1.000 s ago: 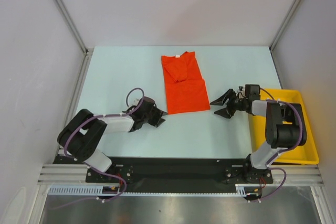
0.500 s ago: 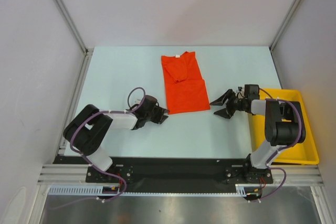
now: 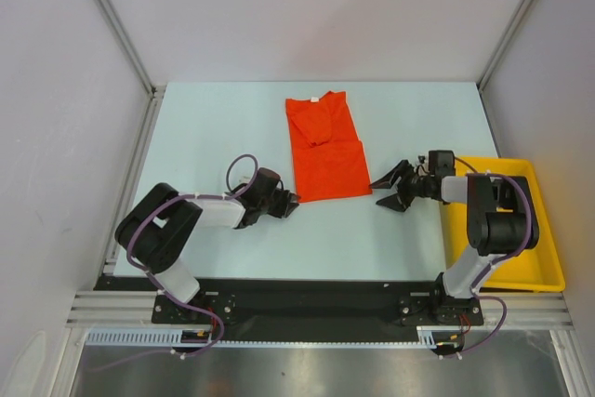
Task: Fold and stack the t-shirts
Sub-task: Fold the tshirt
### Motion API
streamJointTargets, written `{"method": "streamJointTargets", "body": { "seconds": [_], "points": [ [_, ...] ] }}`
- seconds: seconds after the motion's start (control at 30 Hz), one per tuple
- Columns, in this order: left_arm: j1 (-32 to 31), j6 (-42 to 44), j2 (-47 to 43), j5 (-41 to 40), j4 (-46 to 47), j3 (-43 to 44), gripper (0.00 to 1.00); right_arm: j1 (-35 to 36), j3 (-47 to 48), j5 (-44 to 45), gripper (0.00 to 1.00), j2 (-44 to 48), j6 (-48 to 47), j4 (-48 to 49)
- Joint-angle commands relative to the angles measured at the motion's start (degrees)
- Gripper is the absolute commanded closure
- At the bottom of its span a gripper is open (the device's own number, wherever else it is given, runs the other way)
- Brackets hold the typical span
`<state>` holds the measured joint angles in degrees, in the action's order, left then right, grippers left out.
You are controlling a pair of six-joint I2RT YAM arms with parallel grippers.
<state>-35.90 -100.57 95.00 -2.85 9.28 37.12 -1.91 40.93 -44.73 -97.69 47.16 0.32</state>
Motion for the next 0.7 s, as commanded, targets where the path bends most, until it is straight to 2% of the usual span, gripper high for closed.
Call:
{"method": "streamJointTargets", "body": {
  "seconds": [0.0, 0.17, 0.37, 0.5, 0.67],
  "points": [
    [-0.31, -0.33, 1.85, -2.51, -3.57, -1.35, 0.69, 1.47, 1.61, 2.27, 0.36, -1.62, 3.63, 0.65],
    [-0.22, 0.20, 2.73, -2.42, -2.51, -0.83, 0.76, 1.74, 1.44, 6.66, 0.38, -1.63, 4.70, 0.91],
    [-0.31, 0.20, 2.38, -2.95, -2.43, -1.52, 0.78, 1.74, 2.66, 8.60, 0.39, -2.94, 5.40, 0.56],
    [-0.22, 0.46, 2.65, -2.68, -1.81, -1.53, 0.88, 1.74, 4.07, 9.84, 0.41, -3.56, 6.10, 0.04],
    [0.04, 1.70, 2.82, -2.16, -2.07, -0.56, 0.96, 3.58, 5.13, 10.80, 0.44, -4.62, 6.80, -2.08]
  ]
}}
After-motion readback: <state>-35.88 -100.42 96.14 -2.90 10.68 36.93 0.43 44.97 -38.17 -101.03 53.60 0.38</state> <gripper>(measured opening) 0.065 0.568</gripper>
